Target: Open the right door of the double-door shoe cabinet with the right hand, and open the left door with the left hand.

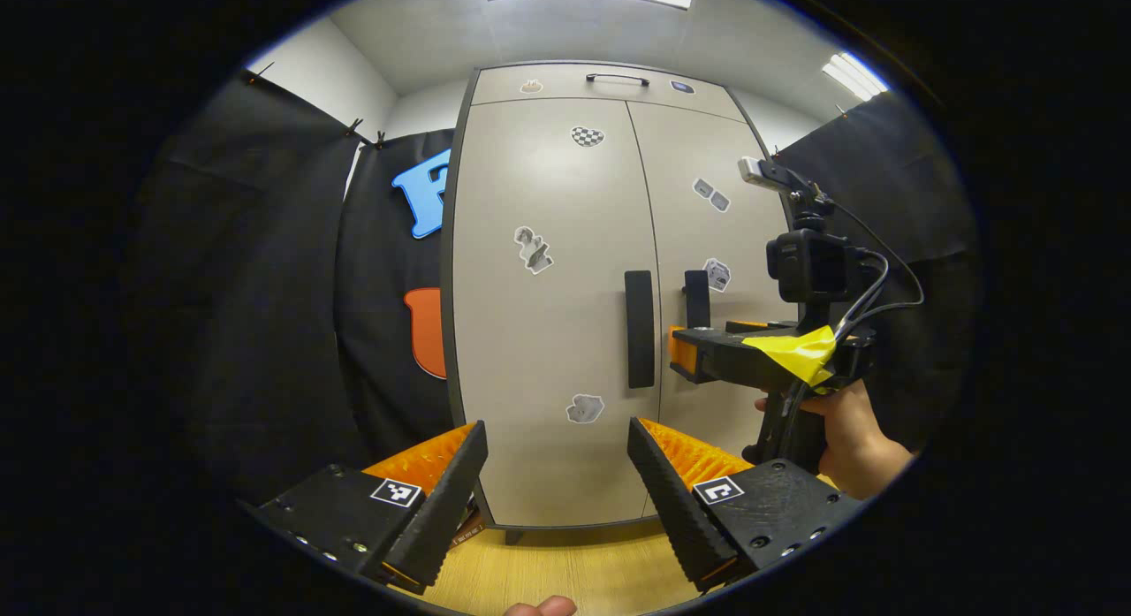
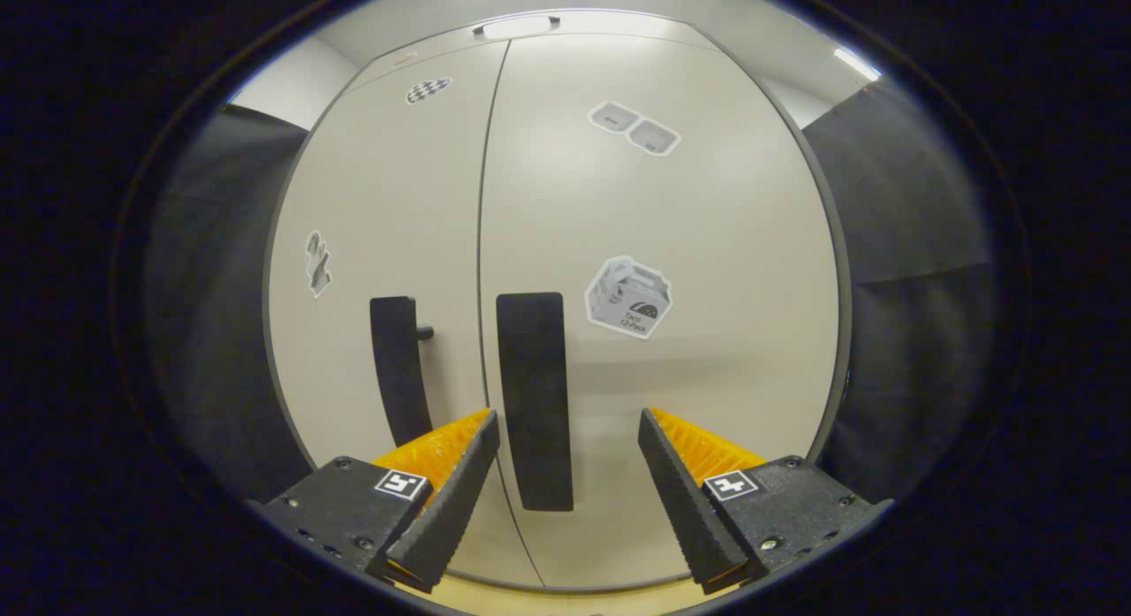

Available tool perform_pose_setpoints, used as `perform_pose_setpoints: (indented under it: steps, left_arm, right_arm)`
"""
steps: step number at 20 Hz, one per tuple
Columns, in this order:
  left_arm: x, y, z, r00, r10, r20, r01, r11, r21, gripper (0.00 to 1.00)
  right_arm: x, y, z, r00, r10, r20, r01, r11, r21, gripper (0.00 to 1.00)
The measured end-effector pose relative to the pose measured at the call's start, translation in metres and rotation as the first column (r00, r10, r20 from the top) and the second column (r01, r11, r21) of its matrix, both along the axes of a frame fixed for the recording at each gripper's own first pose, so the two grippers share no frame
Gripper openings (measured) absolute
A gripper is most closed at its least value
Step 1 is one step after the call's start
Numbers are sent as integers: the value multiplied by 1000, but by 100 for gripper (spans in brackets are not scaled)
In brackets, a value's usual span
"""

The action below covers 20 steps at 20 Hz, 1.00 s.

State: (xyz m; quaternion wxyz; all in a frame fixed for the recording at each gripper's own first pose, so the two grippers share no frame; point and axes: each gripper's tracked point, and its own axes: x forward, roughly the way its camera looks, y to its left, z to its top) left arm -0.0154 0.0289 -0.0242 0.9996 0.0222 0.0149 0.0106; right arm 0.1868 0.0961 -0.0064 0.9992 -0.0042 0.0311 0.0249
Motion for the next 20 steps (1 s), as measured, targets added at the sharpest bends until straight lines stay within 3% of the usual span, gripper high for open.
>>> perform_pose_setpoints:
  steps: [5, 7, 12, 13, 14, 15, 20]
  left_arm:
    - [-2, 0, 1, 1000, -1, -2, 1, 1000, -13, 96]
    - [-2, -2, 3, 1000, -9, 9, 9, 1000, -10, 96]
    - [-4, -2, 5, 1000, -14, 21, 14, 1000, -10, 96]
    - [-3, -2, 3, 1000, -16, 17, 16, 1000, -15, 96]
    - [-3, -1, -1, 1000, -17, 11, 18, 1000, -22, 96]
    - [-2, 1, -2, 1000, -12, 6, 13, 999, -29, 96]
    - [1, -7, -5, 1000, -23, 11, 24, 997, -78, 96]
  right_arm:
    - [2, -1, 1, 999, -33, 6, 33, 999, -9, 94]
    - [2, -2, 1, 999, -41, 8, 41, 999, -9, 87]
    - [1, 4, -1, 999, -32, 6, 32, 999, -21, 79]
    - [1, 12, -3, 1000, 13, 3, -13, 1000, -10, 66]
    - [-1, 15, -2, 1000, 2, 10, -2, 1000, -2, 59]
    - [3, 14, -1, 1000, 3, 8, -3, 1000, -18, 34]
    - [2, 14, -1, 999, 44, 21, -43, 999, -8, 12]
